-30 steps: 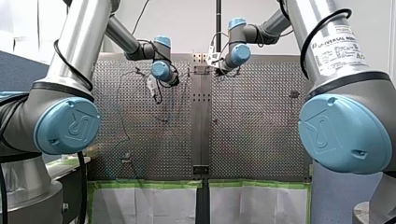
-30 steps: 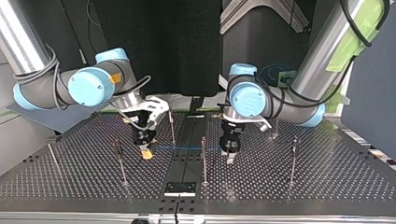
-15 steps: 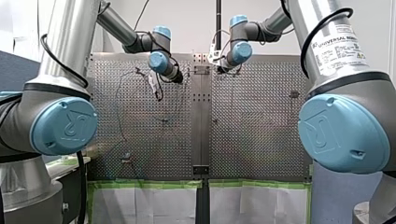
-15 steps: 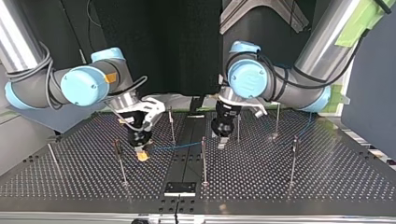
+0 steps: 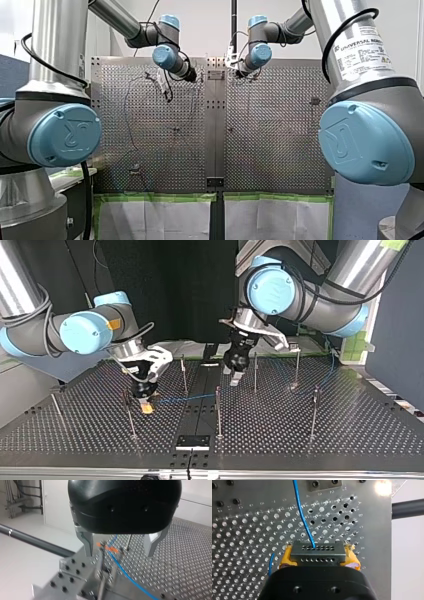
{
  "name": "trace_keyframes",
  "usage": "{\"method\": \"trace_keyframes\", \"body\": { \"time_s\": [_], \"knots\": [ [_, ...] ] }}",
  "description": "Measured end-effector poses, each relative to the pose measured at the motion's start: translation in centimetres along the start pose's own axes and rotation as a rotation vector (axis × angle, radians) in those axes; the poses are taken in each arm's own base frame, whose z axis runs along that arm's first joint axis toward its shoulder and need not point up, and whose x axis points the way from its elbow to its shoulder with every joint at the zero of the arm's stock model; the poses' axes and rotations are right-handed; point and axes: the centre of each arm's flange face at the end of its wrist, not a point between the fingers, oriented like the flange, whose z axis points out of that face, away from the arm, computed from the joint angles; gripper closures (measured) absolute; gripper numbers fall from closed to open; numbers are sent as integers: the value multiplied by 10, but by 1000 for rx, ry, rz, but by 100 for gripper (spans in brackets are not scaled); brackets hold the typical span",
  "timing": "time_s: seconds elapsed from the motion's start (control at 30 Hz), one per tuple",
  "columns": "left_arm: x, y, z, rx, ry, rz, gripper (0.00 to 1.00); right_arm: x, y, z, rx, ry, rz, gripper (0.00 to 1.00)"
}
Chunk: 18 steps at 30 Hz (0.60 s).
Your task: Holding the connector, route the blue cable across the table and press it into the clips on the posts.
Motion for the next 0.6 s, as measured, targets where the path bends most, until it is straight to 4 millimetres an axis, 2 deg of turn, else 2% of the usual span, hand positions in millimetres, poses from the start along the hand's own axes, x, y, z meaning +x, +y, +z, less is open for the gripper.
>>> {"method": "trace_keyframes", "body": {
  "time_s": [0.17,0.33,0.6],
  "knots": [
    [-15,-19,-15,42,-36,25,0,1,1,0,-3,2,0,100],
    [-19,-36,-24,64,-62,46,0,2,2,0,-5,2,0,100],
    [-14,-70,-19,71,-81,58,0,2,2,-1,-5,2,0,100]
  ]
}}
